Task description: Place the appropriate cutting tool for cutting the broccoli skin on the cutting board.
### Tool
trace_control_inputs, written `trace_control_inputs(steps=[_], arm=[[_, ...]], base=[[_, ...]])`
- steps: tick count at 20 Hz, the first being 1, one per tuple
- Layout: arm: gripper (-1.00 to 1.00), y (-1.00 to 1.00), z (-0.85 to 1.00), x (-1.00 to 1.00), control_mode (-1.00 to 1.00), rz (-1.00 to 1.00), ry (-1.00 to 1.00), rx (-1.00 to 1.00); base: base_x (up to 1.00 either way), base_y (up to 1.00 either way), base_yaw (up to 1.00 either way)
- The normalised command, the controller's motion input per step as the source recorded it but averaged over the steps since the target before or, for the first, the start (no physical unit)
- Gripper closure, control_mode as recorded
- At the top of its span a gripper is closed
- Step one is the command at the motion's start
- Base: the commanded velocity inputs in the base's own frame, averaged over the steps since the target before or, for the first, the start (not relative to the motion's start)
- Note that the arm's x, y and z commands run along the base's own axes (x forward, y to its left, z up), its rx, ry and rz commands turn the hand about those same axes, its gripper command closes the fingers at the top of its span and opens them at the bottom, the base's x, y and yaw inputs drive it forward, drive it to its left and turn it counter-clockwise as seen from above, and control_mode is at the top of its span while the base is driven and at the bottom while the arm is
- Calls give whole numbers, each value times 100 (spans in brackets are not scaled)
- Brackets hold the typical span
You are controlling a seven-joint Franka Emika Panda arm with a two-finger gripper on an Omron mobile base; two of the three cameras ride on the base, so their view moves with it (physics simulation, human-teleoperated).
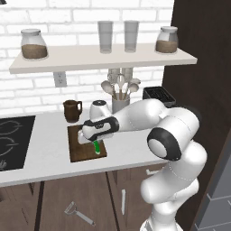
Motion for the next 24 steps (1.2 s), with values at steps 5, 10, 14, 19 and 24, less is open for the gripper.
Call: trace_control_inputs(steps=[5,10,14,19,24], arm=[[-100,9,-27,0,-100,0,0,0],[-100,8,-3,0,-100,0,-1,0],[-100,0,1,-1,-100,0,0,0],[-100,-1,28,-24,-100,0,0,0],[-100,-2,52,-58,-100,-2,-3,0]], base=[[0,0,0],[0,0,0],[0,0,0],[0,0,0],[0,0,0]])
